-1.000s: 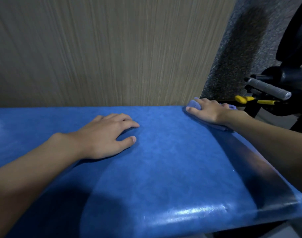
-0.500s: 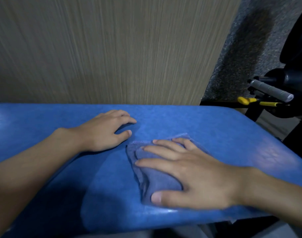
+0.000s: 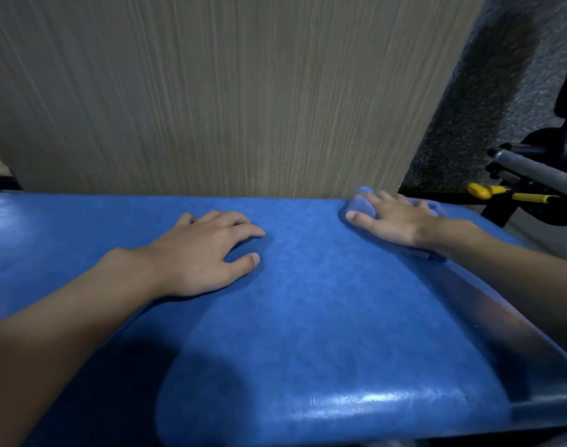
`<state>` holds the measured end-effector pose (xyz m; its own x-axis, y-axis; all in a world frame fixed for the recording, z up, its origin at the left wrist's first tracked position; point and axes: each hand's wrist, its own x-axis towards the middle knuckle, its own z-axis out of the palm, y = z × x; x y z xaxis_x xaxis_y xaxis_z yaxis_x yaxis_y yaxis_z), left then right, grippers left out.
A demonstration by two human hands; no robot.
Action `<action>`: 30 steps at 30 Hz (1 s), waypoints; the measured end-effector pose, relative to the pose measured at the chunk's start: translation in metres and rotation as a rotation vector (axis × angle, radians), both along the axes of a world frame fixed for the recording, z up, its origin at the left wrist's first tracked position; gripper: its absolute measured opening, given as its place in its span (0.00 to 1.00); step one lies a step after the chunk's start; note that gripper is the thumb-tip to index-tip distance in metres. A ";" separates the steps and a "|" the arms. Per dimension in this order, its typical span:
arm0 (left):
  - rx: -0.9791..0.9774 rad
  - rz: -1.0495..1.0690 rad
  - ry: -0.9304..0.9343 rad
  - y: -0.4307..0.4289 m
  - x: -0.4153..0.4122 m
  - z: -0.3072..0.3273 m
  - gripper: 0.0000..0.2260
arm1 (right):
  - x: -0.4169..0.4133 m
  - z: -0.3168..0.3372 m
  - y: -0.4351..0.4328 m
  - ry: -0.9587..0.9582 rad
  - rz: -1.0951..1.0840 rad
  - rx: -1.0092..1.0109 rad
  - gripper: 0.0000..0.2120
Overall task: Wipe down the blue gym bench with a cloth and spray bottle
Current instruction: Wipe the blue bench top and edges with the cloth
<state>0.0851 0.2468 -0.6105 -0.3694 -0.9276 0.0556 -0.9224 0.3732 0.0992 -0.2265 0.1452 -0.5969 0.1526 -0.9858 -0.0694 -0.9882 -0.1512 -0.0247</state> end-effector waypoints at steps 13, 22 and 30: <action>-0.018 0.043 0.046 0.003 0.019 0.004 0.37 | 0.067 0.014 0.184 0.007 0.769 0.067 0.34; 0.013 0.052 -0.008 0.006 0.026 0.000 0.36 | 0.012 0.003 0.026 -0.060 0.219 -0.015 0.36; 0.034 0.048 0.023 0.013 0.028 0.001 0.36 | 0.010 0.001 -0.002 -0.005 -0.010 0.027 0.37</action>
